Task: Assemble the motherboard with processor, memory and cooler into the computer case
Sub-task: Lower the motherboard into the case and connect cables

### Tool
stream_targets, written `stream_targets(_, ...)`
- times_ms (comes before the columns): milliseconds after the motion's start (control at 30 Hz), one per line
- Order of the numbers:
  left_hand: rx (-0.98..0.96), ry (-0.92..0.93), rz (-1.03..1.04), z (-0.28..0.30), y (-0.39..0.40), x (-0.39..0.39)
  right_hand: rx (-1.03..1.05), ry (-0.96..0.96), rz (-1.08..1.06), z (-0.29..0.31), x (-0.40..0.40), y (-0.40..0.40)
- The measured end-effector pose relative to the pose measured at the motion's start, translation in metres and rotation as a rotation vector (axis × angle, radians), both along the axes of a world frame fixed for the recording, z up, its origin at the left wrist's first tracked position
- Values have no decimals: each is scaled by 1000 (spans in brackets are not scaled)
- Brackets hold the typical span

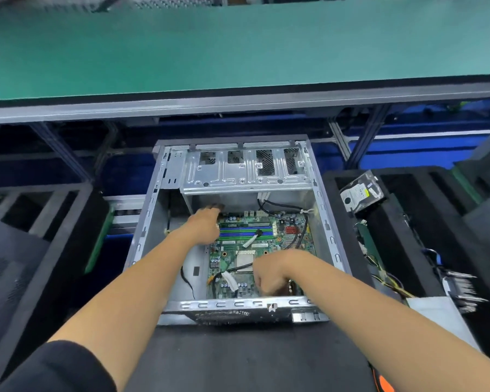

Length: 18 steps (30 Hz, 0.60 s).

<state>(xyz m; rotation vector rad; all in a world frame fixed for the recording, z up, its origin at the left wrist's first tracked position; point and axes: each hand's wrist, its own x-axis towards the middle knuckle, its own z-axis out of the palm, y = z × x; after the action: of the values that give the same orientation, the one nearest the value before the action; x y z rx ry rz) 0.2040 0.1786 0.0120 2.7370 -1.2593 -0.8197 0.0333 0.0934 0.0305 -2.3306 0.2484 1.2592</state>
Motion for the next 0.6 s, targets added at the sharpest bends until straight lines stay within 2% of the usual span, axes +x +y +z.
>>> stream_targets(200,37,-70,-22,-10,-8,4,2,0,54,8,3,1)
stream_targets(400,30,-51,-34,-13,-9,7,29,33,51,8,5,0)
stream_targets(600,246,-26,-36,15,-36,12,63,50,-56,11,4,3)
